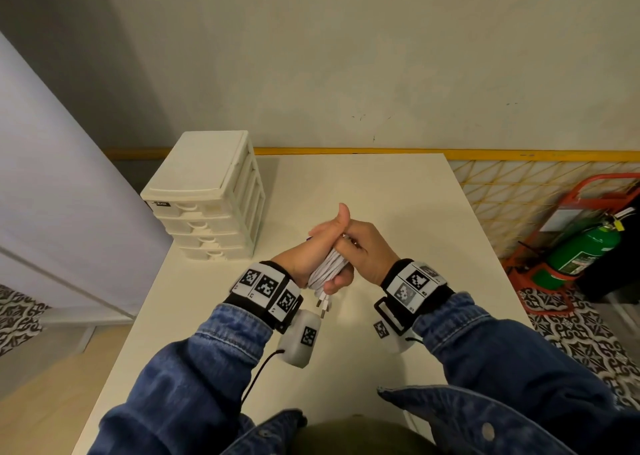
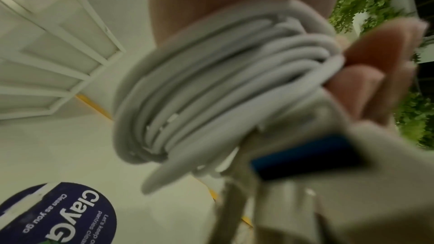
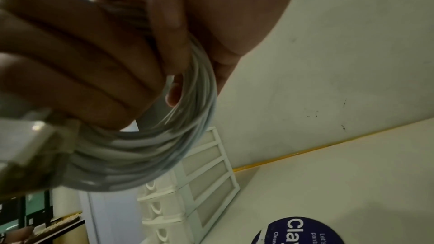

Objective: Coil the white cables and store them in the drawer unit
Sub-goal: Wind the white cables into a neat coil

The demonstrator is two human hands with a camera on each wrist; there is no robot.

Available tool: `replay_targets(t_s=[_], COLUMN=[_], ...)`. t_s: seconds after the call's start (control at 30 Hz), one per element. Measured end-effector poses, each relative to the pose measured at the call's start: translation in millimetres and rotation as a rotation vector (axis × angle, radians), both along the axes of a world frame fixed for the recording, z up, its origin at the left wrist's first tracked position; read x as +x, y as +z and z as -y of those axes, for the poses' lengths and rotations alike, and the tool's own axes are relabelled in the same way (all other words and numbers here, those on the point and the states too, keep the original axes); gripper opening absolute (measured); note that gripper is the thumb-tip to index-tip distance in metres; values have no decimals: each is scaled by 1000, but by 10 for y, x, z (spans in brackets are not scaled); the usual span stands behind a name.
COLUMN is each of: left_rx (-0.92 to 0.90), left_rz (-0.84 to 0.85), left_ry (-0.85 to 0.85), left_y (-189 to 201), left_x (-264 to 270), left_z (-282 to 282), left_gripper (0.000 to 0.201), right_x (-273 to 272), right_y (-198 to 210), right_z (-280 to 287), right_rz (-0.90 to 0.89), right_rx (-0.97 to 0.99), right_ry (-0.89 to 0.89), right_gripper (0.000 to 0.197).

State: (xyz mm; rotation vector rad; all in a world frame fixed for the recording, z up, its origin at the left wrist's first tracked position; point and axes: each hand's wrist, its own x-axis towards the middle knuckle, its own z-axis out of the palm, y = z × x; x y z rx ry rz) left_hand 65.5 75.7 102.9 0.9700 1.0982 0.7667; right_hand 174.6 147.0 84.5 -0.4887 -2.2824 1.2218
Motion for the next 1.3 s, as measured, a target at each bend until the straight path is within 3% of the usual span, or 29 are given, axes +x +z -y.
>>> replay_targets(t_s=[0.1,0.23,0.47,0.63,0.73,0.83,1.0,1.17,1.3], left_rx=[-50,-80,-13,120,190,245,326,311,326], left_rz=[-5,-69,-144,-454,-528,-559,-665,-561,-489], left_ry=[20,62,140,323,333,228,275,449,499], left_y=[37,99,171,223,207,172,85,26,6], left_x=[13,42,80,70,46,30,90,267,385], left_z=[25,44,68,100,138,194,235,242,251], left_gripper=[93,96,96,91,79,49,36,24,19], right_x=[20,46,77,102,156,211,285,376,499], right_y=[21,34,34,78,91,82,27,-21,-5], right_z=[23,48,96,113,94,38,-9,-28,-43], right_rz=[17,1,-154,-136,-96,-77,-34,33,97], right_rx=[-17,83,145,180,147,77,-7,-160,-205], right_ry=[-66,-139,-314,-430,-464,-558,-668,-708,-619], right_gripper=[20,17,29,34,30,36,43,36,22])
